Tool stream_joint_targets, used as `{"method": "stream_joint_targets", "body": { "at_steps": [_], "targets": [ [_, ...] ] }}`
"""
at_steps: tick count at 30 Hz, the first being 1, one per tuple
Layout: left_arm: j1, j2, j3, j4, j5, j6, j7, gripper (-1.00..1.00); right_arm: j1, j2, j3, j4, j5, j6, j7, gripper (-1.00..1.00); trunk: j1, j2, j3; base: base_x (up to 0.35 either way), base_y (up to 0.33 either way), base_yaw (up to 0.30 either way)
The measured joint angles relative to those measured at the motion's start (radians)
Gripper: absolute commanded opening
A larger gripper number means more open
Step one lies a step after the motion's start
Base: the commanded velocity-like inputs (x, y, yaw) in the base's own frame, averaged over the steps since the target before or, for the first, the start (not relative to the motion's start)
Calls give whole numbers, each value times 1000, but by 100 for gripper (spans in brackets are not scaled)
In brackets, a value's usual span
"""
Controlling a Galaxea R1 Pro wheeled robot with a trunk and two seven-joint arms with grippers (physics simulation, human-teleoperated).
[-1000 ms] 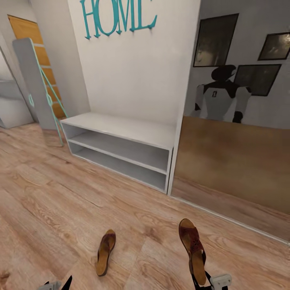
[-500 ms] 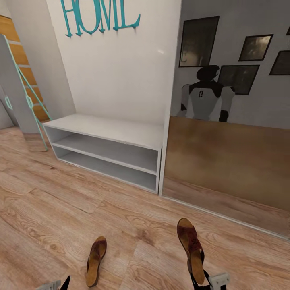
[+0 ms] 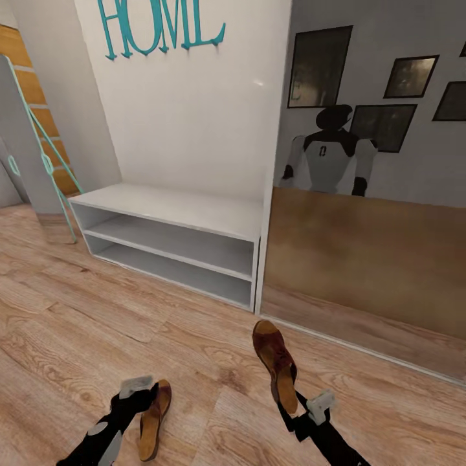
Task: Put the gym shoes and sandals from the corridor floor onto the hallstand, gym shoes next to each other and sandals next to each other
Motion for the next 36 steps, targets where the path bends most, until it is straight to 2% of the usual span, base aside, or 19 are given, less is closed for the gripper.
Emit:
{"method": "stream_joint_targets", "body": {
  "at_steps": [3, 5, 10, 17, 20, 25, 32, 36],
  "targets": [
    [-60, 4, -12, 54, -2, 10, 28, 100, 0, 0, 3, -120, 0, 131, 96, -100, 0, 0, 0, 0, 0, 0],
    [-71, 6, -13, 63, -3, 12, 33, 100, 0, 0, 2, -165, 0, 176, 142, -100, 0, 0, 0, 0, 0, 0],
    [-88, 12, -17, 77, -4, 18, 40, 100, -3, -3, -1, -348, -3, 358, 328, -100, 0, 0, 0, 0, 0, 0],
    [-87, 13, -21, 86, -4, 18, 32, 100, -5, -22, -3, -501, -2, 519, 440, -100, 0, 0, 0, 0, 0, 0],
    [-79, 13, -21, 84, -5, 12, 31, 100, -5, -57, -4, -539, -1, 546, 489, -100, 0, 0, 0, 0, 0, 0],
    [-78, 17, -22, 79, -9, 5, 28, 100, -5, -81, -4, -582, -3, 557, 516, -100, 0, 0, 0, 0, 0, 0],
    [-78, 21, -22, 75, -11, 4, 12, 100, -4, -87, -5, -602, -4, 595, 549, -100, 0, 0, 0, 0, 0, 0],
    [-80, 23, -22, 71, -12, 8, 5, 100, -4, -88, -6, -640, -3, 671, 582, -100, 1, -1, -15, 0, 0, 0]
  ]
}}
